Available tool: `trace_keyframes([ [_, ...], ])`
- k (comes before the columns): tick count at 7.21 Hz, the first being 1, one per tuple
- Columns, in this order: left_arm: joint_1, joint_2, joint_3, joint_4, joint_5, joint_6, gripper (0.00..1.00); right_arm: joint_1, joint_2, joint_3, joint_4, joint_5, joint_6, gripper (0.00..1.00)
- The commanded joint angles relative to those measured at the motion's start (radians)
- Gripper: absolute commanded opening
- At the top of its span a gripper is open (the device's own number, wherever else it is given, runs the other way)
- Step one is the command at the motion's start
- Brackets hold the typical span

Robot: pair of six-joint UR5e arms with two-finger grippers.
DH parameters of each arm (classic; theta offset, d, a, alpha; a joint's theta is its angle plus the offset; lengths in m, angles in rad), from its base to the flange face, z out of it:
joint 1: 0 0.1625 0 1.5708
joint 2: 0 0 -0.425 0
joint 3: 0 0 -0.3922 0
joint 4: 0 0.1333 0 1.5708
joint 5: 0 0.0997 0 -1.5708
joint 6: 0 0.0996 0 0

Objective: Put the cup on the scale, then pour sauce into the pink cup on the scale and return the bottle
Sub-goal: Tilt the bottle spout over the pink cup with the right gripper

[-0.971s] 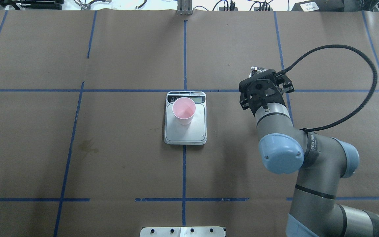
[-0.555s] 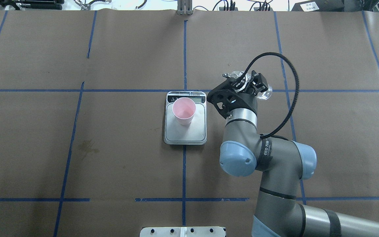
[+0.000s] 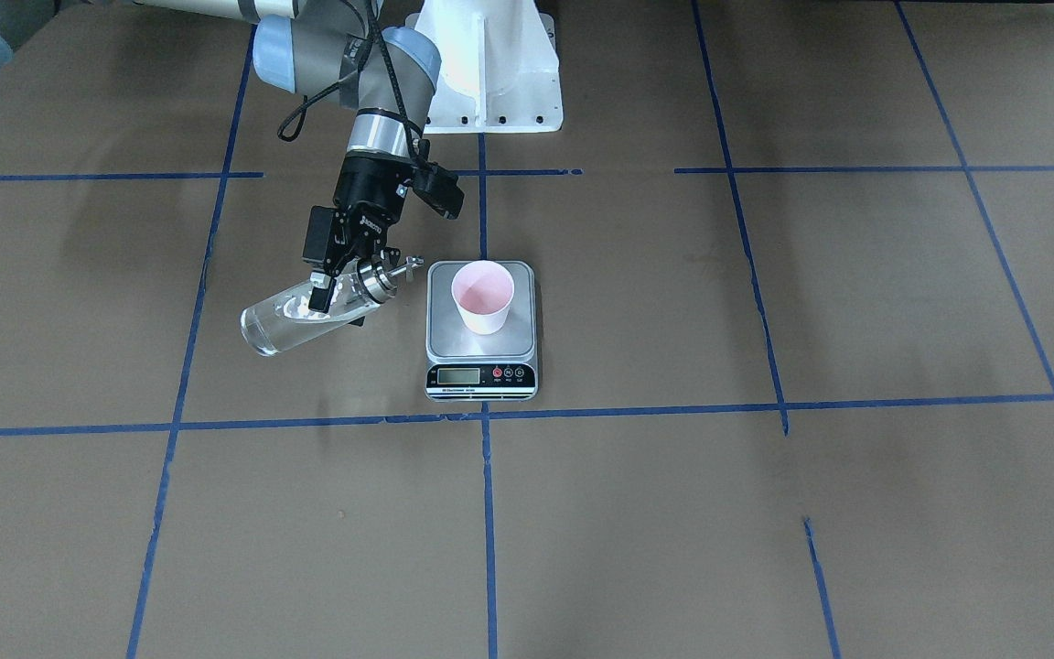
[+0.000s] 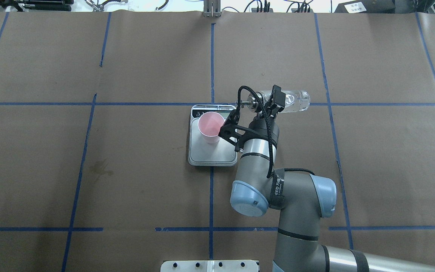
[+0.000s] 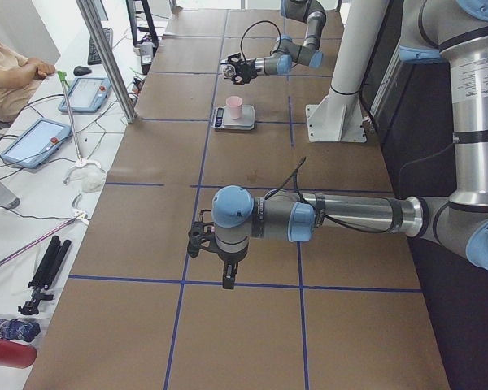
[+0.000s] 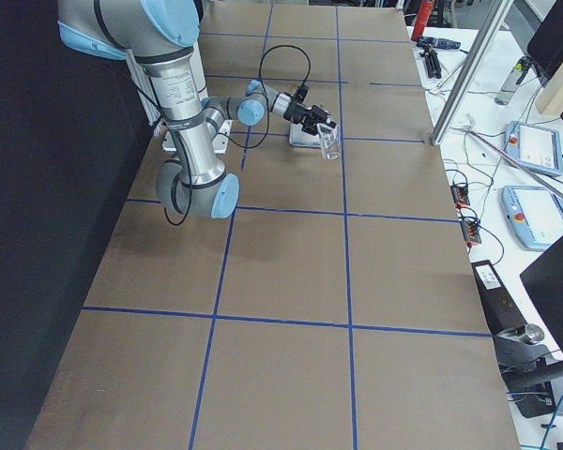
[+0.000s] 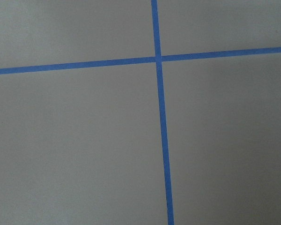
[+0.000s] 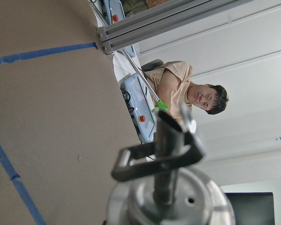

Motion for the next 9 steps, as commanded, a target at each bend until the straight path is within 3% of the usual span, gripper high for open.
trace_keyframes([
  [1,0.0,0.0,0.001,0.0,0.0,0.0,1.0,-0.004,0.002,-0.004,-0.034,-0.037,-0.117,0.0],
  [9,0.0,0.0,0.004,0.0,0.0,0.0,1.0,-0.044,0.059,-0.053,-0.088,-0.141,-0.257,0.0],
])
